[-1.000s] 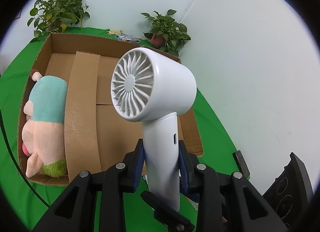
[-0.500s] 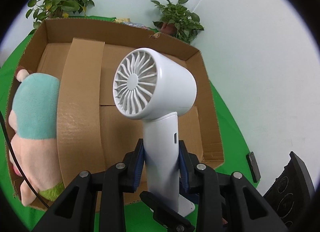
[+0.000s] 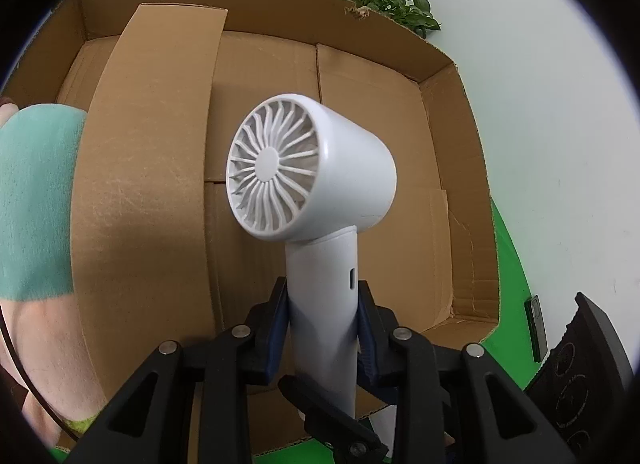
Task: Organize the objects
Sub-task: 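Lift the hair dryer with the right gripper and carry it over the tray, then lower the hair dryer into the tray beside the brown box and release, then move the right gripper to the white rectangular device and close on it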
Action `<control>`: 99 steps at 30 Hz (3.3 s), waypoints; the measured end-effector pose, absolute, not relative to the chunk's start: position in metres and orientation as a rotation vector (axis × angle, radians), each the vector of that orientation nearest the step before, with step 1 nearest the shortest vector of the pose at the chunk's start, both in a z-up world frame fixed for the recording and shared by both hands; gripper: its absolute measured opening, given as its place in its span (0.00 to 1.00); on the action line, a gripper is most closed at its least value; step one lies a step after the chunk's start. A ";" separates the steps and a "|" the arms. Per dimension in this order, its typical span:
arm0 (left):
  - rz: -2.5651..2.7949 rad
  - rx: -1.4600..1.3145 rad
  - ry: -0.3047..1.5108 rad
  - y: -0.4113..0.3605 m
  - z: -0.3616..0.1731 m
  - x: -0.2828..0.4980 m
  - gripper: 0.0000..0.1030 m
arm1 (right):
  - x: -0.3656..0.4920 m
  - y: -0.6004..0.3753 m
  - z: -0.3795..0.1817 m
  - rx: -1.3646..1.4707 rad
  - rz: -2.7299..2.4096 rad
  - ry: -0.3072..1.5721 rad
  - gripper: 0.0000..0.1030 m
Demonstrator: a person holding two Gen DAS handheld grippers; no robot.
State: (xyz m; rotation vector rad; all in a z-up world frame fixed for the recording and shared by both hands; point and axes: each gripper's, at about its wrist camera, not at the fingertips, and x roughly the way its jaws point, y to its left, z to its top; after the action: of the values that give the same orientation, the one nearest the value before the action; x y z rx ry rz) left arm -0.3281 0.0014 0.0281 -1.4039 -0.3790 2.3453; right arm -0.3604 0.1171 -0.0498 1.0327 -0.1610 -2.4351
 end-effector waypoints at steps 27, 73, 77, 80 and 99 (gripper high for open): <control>2.536 -1.120 -0.428 -0.074 0.064 -0.231 0.27 | -0.402 0.054 -0.096 1.231 -2.421 -0.062 0.32; 3.142 -0.826 0.040 0.008 0.041 -0.063 0.94 | -0.148 0.207 -0.048 0.905 -2.654 0.022 0.96; 3.106 -0.904 0.011 0.007 0.029 -0.068 0.94 | -0.155 0.206 -0.060 0.971 -2.616 0.039 0.99; 3.083 -0.941 -0.015 0.006 0.021 -0.069 0.94 | -0.165 0.205 -0.071 1.028 -2.598 0.036 0.99; 3.024 -1.037 -0.085 -0.014 -0.004 -0.077 0.94 | -0.238 0.182 -0.124 1.331 -2.576 0.231 0.67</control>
State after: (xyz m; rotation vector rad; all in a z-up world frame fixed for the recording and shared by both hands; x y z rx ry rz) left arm -0.0772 -0.0136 -0.0042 -1.0366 -0.0849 3.0236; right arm -0.2382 0.1815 -0.1238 1.3309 0.2307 -2.5758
